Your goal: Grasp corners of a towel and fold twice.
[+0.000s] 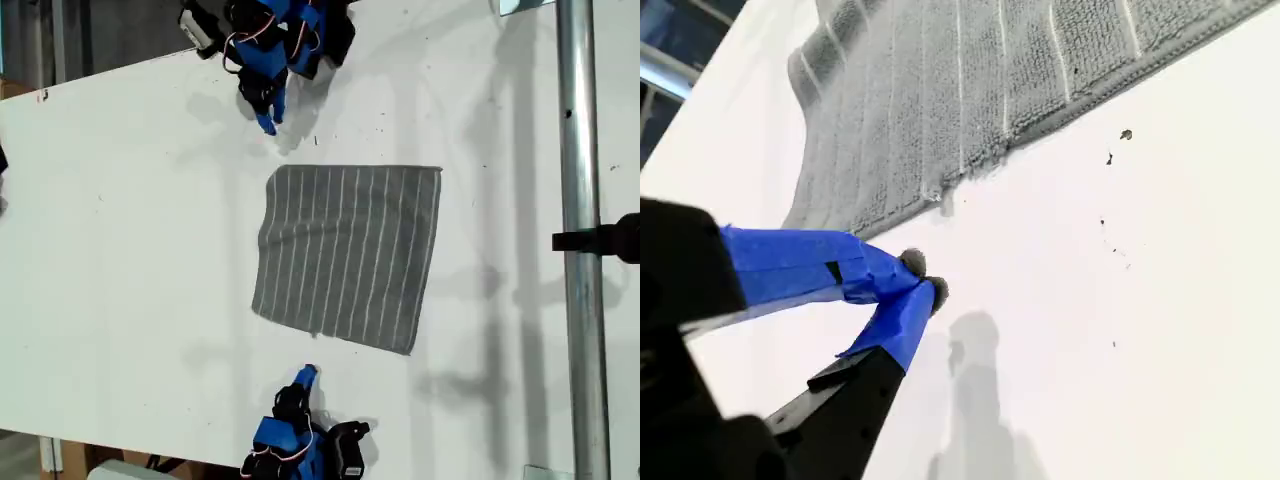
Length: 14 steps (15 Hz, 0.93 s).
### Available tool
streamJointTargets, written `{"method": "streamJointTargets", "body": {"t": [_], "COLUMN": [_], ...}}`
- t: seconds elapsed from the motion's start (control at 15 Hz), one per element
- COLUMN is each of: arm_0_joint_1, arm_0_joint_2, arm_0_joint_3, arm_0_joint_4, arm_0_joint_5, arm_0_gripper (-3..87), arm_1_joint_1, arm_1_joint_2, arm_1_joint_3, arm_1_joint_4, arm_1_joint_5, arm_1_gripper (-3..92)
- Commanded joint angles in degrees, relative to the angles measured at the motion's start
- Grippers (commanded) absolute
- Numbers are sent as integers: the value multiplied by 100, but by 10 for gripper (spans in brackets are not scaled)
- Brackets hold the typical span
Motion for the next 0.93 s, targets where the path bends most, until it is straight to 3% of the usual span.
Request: {"method": "streamJointTargets", "body": {"t": [0.0, 0.13, 0.27, 0.4, 0.53, 0.67, 0.73, 0.87], "arm_0_joint_1": [26, -9, -9, -9, 9, 0, -9, -18], "arm_0_joint_2": [18, 18, 18, 18, 18, 18, 18, 18], "arm_0_joint_3": [35, 35, 35, 35, 35, 35, 35, 35], "arm_0_joint_4": [35, 26, 26, 26, 26, 26, 26, 26], "arm_0_joint_5": [105, 176, 158, 158, 149, 141, 158, 211], "arm_0_gripper": [-28, -28, -28, -28, -28, -28, -28, -28], "arm_1_joint_1": [-1863, -2821, -3586, -4254, -4720, -5168, -5335, -5590], "arm_1_joint_2": [0, -343, -3155, -6398, -8350, -9325, -9598, -9721], "arm_1_joint_3": [-387, -1116, -2936, -5889, -8358, -9457, -9694, -9896], "arm_1_joint_4": [-1758, -2188, -2030, -923, 466, 756, 984, 1433], "arm_1_joint_5": [-853, -1099, -1195, -1608, -1617, -1494, -1503, -1450], "arm_1_gripper": [-2, -2, -2, -2, -2, -2, 42, 335]}}
